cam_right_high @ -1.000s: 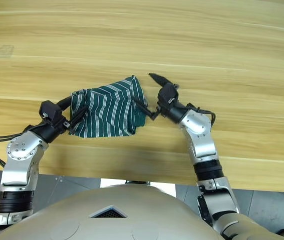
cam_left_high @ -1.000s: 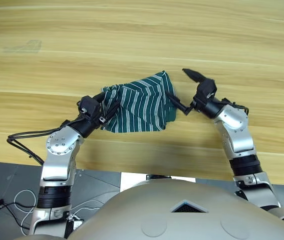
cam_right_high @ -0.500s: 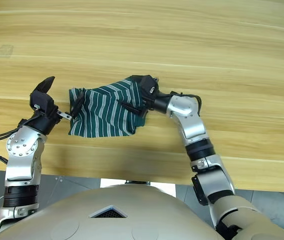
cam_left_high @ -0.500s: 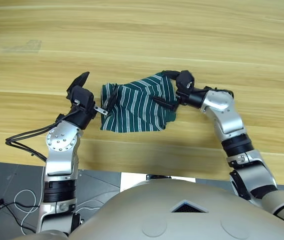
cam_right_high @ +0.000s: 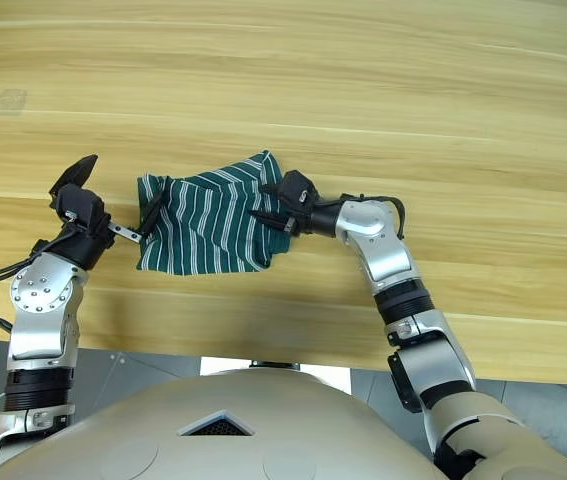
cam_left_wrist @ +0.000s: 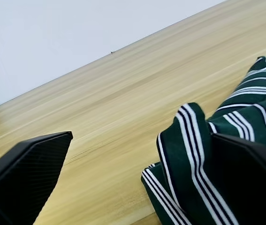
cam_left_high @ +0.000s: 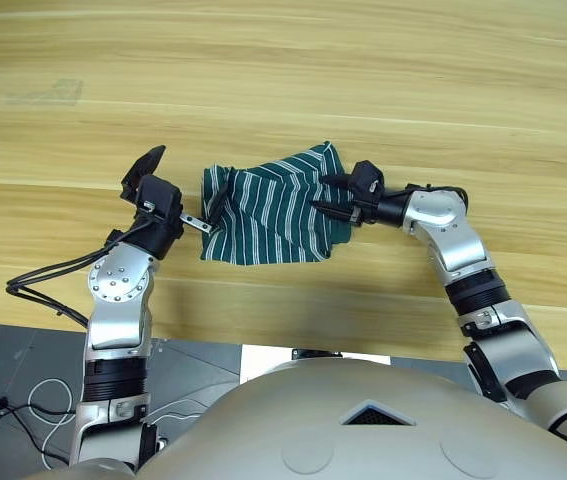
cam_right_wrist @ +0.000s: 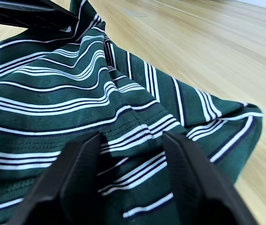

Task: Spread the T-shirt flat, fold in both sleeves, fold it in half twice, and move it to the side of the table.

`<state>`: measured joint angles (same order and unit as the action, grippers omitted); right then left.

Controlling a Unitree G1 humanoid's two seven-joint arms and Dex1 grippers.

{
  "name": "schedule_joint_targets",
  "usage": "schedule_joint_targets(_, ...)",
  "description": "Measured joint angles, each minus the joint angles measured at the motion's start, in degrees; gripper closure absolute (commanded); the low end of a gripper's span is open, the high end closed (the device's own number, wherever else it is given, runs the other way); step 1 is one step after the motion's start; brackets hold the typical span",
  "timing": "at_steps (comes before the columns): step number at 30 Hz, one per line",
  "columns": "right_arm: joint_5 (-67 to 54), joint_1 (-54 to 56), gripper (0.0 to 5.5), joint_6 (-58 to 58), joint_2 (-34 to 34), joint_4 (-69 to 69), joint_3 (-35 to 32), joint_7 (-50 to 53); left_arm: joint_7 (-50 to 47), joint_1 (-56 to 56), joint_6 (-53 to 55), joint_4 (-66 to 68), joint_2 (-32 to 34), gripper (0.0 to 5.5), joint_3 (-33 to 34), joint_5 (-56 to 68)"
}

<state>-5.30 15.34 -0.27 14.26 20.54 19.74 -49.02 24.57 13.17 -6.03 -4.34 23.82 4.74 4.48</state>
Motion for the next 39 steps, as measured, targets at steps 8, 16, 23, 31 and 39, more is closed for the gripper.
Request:
schedule_joint_targets(8,0.12,-0.74,5.18,-0.3,-0.05,-0.23,0.38,0.0,-0.4,-0.33,-3.43,6.53,0.46,0.1,-0.25,-2.77)
schedule_joint_targets(16,1.34,-0.73,5.47,-1.46,-0.02,-0.16,0.87,-0.48,-0.42,-0.95,-5.26,8.54,0.49,0.1,-0.71,-3.7)
schedule_joint_targets(23,-0.72,6.18,5.47,-1.68,1.66,-3.67,-5.31,-0.65,-0.43,-1.22,-5.53,8.98,0.43,0.1,-0.76,-3.84)
schedule_joint_targets(31,0.25,3.93,5.47,-1.67,1.8,-2.88,-5.03,0.16,-0.41,-1.22,-5.61,9.03,0.34,0.1,-1.0,-3.82)
schedule_joint_targets(39,2.16,2.97,4.53,-5.06,-0.8,0.8,-7.73,8.94,-0.21,-1.21,-6.4,9.03,0.01,0.1,-1.59,-3.77)
